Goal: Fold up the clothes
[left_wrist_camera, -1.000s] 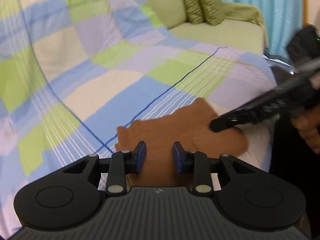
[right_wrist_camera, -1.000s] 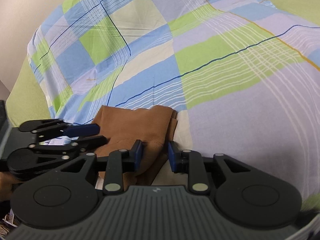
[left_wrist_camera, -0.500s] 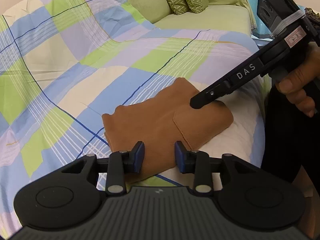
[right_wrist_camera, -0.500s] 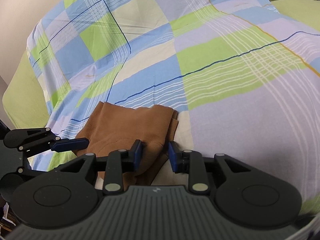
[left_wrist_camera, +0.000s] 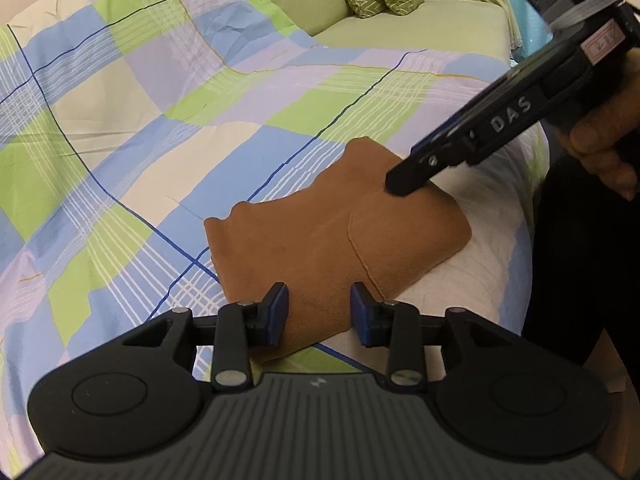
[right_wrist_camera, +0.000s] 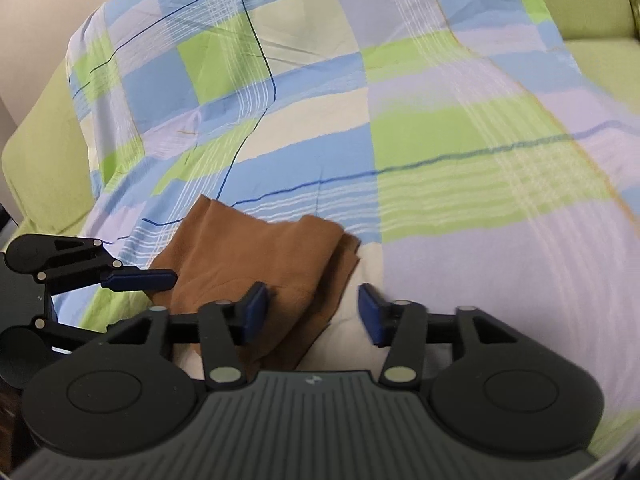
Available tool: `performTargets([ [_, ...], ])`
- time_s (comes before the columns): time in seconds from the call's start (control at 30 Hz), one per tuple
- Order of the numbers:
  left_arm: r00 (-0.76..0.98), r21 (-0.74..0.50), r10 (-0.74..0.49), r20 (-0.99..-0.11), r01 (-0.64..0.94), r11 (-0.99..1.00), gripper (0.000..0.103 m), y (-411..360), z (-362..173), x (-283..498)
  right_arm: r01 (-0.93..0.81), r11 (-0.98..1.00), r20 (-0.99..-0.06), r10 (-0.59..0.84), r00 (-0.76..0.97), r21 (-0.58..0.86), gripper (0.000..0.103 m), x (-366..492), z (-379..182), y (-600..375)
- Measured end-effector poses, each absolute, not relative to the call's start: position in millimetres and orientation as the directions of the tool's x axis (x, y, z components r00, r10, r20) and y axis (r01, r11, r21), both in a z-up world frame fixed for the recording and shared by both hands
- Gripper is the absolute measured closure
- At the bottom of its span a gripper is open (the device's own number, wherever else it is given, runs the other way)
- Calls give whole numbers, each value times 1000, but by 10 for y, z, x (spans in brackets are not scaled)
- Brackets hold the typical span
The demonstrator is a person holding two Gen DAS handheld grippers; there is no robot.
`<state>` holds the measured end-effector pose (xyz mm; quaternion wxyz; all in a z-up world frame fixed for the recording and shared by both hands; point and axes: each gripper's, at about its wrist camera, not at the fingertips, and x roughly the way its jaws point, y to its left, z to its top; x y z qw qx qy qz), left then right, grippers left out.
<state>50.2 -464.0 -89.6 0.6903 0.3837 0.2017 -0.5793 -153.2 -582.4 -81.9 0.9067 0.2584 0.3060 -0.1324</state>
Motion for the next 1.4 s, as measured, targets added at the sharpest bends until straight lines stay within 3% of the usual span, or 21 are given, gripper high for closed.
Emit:
performTargets([
  [0.27,243,288,-651,-719,957,38,61,-4621,-910,518,343,897,-553,-143,821,278,53,-1617,-592,-5741],
  [0.43,233,278,-659,-715,960,38,59,-4604,-915,547,170,956,-486,-34,873,239,54,-1551,-556,-5575],
  [0.6,216,253,-666,-714,967,42,57,-4595,-923,610,148,959,-557,12,830,242,54,-1347,-791,-5623],
  [0.97,214,251,-668,-713,967,42,55,-4616,-933,632,230,890,-540,23,841,395,55,-1341,-1090,-5990],
  [1.27,237,275,-662,-711,960,48,55,-4618,-936,579,215,945,-576,-35,817,248,54,-1320,-964,-5831],
  [1.4,238,278,-663,-710,959,47,55,-4611,-942,581,200,963,-537,-74,840,180,54,-1440,-797,-5746],
])
